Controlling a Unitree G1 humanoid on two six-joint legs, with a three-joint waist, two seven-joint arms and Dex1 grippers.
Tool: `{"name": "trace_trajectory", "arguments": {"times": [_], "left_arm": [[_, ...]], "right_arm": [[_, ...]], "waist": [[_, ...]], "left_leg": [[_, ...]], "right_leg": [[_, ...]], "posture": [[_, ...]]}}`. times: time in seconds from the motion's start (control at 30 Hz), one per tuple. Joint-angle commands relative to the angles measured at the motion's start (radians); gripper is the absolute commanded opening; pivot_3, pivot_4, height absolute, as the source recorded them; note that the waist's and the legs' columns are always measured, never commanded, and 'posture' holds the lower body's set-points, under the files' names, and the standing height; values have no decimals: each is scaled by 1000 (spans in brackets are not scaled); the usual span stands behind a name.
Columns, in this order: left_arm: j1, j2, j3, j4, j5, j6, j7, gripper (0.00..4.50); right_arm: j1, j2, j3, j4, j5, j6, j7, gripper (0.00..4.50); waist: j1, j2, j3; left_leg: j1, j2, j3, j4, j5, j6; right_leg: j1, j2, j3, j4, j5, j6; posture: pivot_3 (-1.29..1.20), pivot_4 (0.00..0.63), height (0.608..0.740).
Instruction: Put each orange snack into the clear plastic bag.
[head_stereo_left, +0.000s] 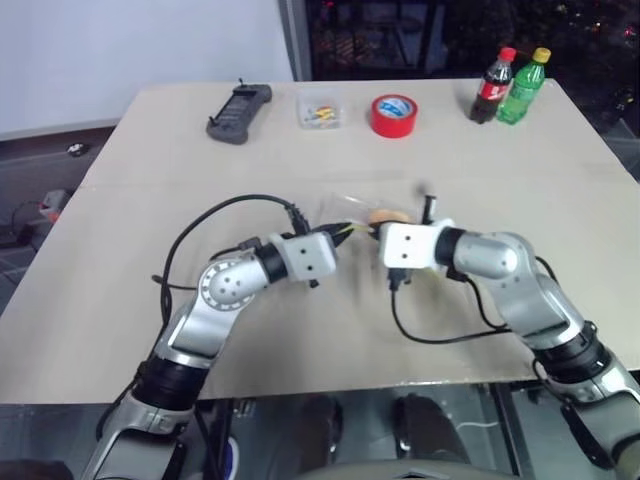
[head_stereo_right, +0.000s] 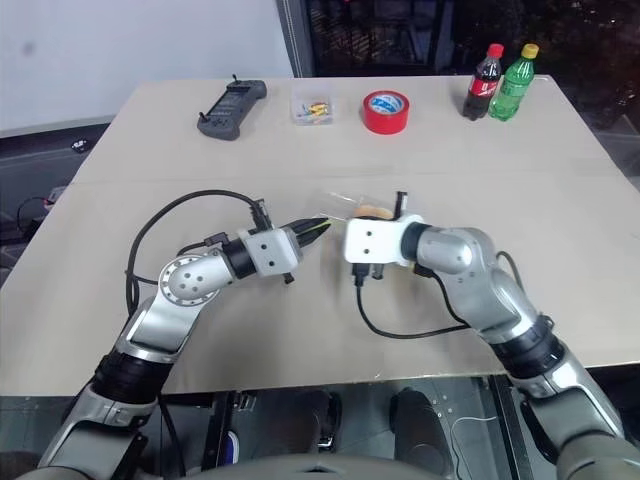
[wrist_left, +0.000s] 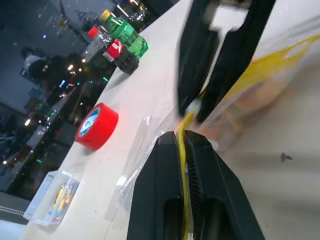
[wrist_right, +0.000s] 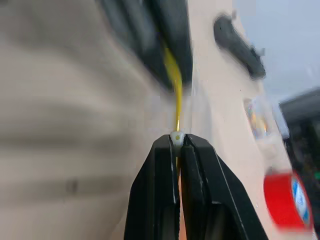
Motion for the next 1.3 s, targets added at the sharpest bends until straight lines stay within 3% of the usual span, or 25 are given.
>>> {"name": "trace_trajectory", "arguments": {"times": [0.03,0.23,0.43,0.6,0.7,0.8,0.93,1.0,1.17,1.27,1.3], "left_arm": [[-36,40,127,57,-33,0,45,0],[-135,13,146,156,-89,27,63,0],[-403,-45,129,454,-96,-21,100,0],[-545,-54,108,610,-75,-142,120,0],[-511,-48,94,573,-98,-185,71,0],[-314,-17,56,376,-107,-214,0,0],[-43,0,14,204,-46,-184,8,0],[32,10,2,139,-106,-103,-52,0],[154,70,70,-30,-350,162,-189,1983],[225,135,183,-108,-502,290,-242,3516],[241,152,213,-126,-537,324,-251,3931]], "right_arm": [[92,-124,-184,-53,-20,74,-22,89],[106,-218,-294,-14,-33,95,-75,89],[-136,-251,-283,278,-54,-14,-189,89],[-233,-284,-294,376,-28,-94,-198,89],[-178,-324,-306,325,-6,-120,-164,89],[23,-339,-349,105,76,-108,-101,89],[275,-313,-345,-104,93,-45,-86,89],[327,-284,-346,-141,102,-16,-100,759],[433,-267,-426,-188,175,45,-73,3004],[541,-266,-561,-204,295,91,-16,4500],[568,-267,-593,-211,329,103,3,4500]], "waist": [[2,0,0],[-3,0,0],[-5,0,1],[-4,-1,2],[-4,0,1],[-6,0,-1],[-7,1,-1],[-6,0,0],[-1,2,2],[-1,2,2],[-1,3,2]], "left_leg": [[0,0,0,0,0,0],[0,0,0,0,0,1],[1,0,1,0,0,0],[-1,-1,1,-1,2,-3],[-2,-1,1,-5,1,-2],[-7,0,1,-10,1,-1],[-18,-1,2,-11,1,-1],[-18,-3,2,-11,1,-1],[-7,-1,0,0,-2,3],[7,1,-4,1,-2,3],[7,1,-4,1,-2,3]], "right_leg": [[0,0,0,0,0,0],[0,0,0,0,0,0],[1,1,0,1,0,0],[0,0,0,-2,0,0],[-1,0,1,-8,0,0],[-5,-1,1,-14,0,0],[-20,-2,7,-7,0,0],[-22,-1,8,-9,0,0],[-8,-1,6,-1,0,1],[8,-3,2,-4,-1,-1],[8,-2,2,-4,-2,-2]], "posture": [[0,150,740],[0,150,740],[0,150,740],[0,150,740],[0,150,740],[0,150,740],[0,150,740],[0,150,740],[0,150,740],[0,150,740],[0,150,740]]}}
